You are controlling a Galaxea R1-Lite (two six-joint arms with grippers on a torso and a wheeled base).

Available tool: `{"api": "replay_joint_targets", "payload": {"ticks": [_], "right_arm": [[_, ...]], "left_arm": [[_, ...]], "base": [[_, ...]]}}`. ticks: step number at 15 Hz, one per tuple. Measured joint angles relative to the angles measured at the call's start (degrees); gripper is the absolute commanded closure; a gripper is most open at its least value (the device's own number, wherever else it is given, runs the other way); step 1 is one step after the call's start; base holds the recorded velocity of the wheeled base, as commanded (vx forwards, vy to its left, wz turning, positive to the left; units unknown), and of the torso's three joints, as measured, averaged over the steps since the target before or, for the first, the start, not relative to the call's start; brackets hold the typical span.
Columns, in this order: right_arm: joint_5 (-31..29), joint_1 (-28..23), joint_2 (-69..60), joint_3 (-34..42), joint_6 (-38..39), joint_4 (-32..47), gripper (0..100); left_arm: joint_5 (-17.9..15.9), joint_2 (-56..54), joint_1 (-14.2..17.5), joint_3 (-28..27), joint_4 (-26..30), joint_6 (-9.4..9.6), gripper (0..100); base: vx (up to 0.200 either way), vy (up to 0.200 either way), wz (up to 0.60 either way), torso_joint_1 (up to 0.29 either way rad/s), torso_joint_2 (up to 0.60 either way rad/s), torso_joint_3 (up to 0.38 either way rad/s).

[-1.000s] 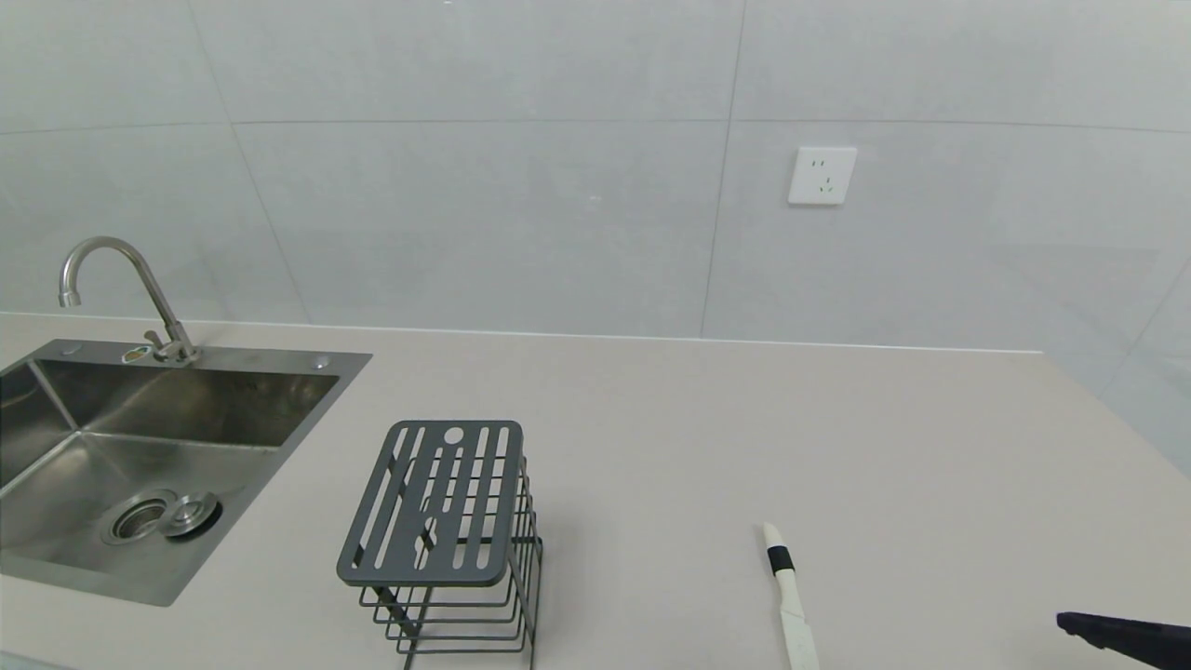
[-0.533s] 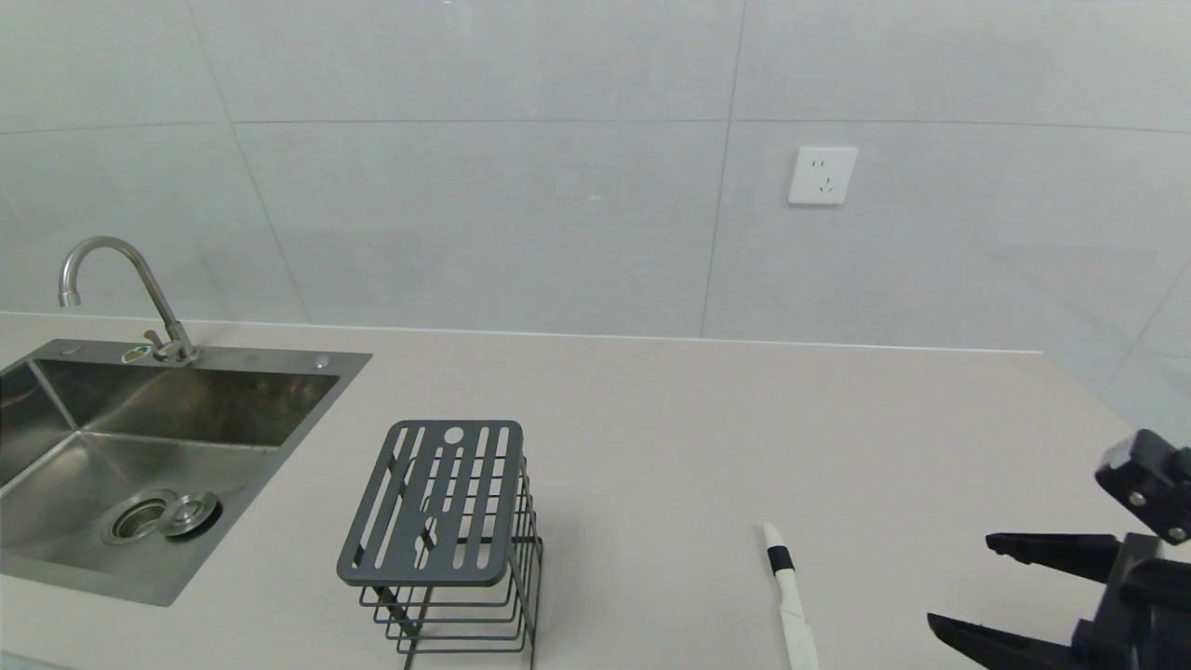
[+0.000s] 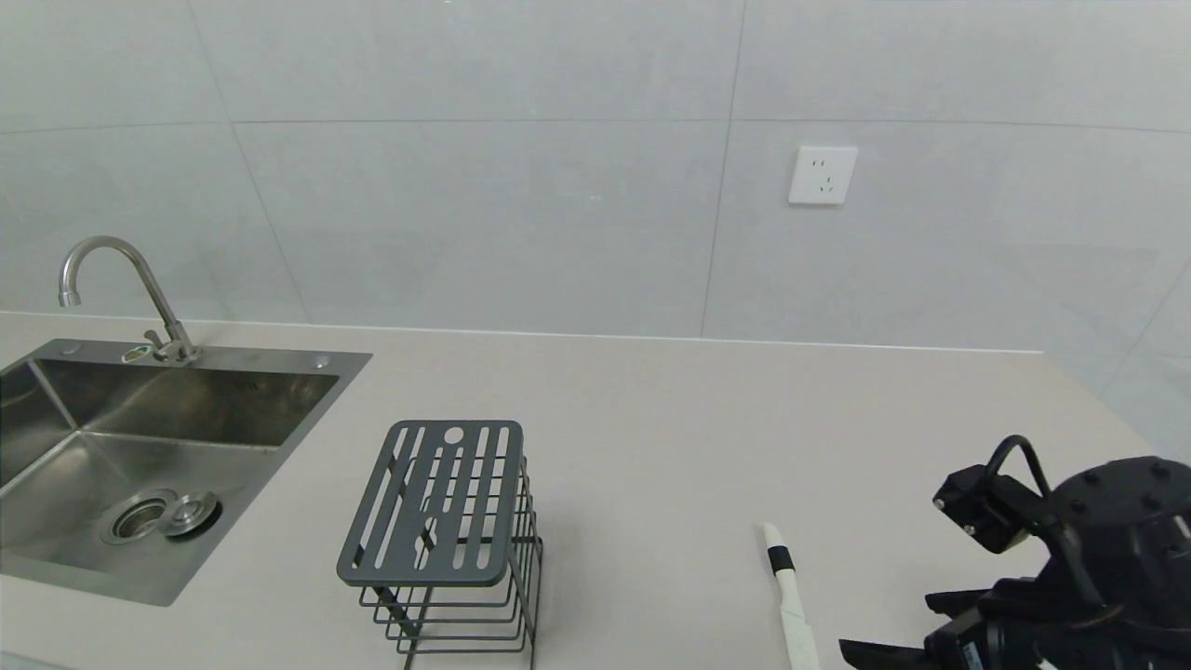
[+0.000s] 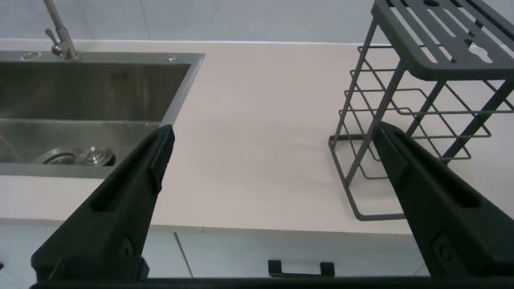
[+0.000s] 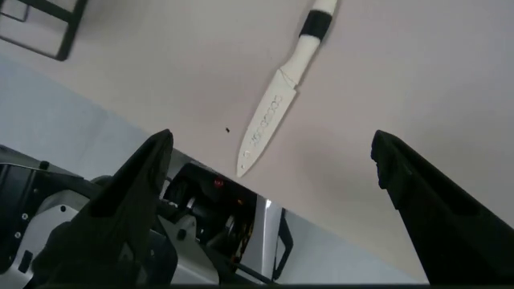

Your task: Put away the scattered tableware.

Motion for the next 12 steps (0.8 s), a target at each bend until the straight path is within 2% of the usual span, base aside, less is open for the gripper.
{"api": "replay_joint_targets", "payload": {"ticks": [6, 12], "right_arm": [[-7.0, 4.1, 11.8, -3.1, 2.0, -0.2, 0], [-10.6, 9.8, 23.1, -6.5, 11.6, -4.2, 0]], "left_arm": [[0.0, 0.0, 0.0, 0.0, -0.1, 0.21, 0], [0.0, 0.0, 0.0, 0.0, -0.1, 0.32, 0]], "base": [[0.0, 0.0, 0.0, 0.0, 0.0, 0.0], [0.0, 0.0, 0.0, 0.0, 0.0, 0.0]]}}
